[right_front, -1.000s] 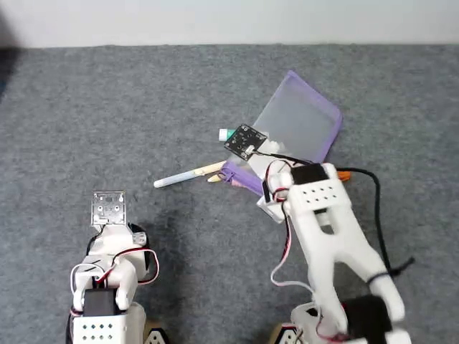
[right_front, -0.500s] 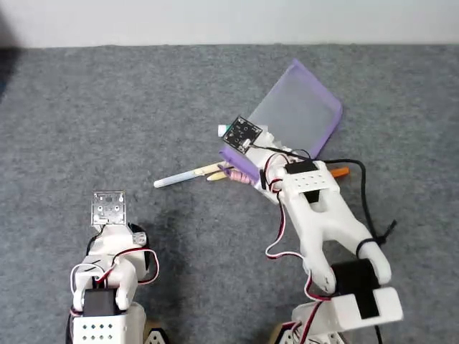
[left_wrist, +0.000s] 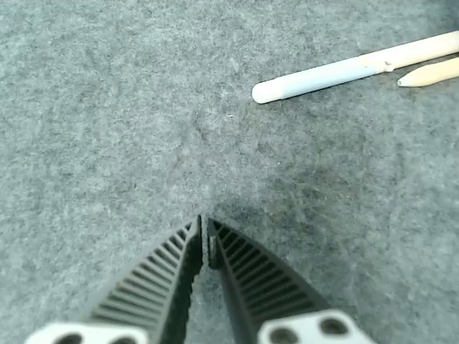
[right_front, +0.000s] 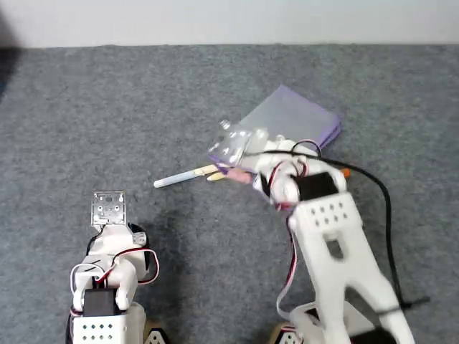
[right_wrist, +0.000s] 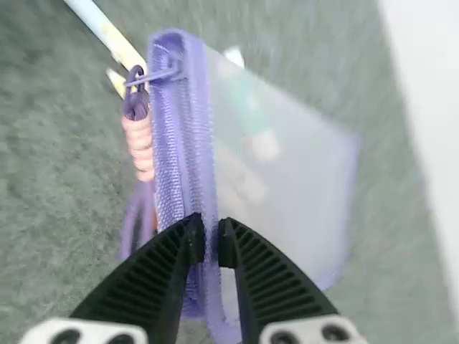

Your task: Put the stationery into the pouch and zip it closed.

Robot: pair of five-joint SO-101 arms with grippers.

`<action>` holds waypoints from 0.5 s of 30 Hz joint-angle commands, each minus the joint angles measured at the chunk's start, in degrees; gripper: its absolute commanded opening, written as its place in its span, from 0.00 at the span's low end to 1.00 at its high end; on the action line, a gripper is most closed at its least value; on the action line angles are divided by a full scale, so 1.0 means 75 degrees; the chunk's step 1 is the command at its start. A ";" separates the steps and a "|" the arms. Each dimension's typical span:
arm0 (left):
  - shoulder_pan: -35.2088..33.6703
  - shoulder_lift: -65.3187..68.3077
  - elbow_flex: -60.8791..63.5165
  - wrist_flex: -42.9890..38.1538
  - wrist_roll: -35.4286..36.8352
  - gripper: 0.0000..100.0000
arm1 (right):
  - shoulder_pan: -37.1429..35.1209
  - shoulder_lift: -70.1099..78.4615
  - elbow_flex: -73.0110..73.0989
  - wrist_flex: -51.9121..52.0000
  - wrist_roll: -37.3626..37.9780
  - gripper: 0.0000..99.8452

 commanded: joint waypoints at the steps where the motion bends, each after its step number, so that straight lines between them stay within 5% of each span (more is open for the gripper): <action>1: 0.0000 -0.0082 -0.0088 0.0047 0.0059 0.01 | -0.0721 -0.1237 -0.0199 0.0463 0.0387 0.01; 9: 0.0000 -0.0082 -0.0088 0.0047 0.0059 0.01 | -0.1870 -0.2491 0.0750 0.0908 0.1606 0.01; 15: 0.0000 -0.0082 -0.0088 0.0047 0.0059 0.01 | -0.1119 -0.3358 0.3786 -0.0721 0.3130 0.01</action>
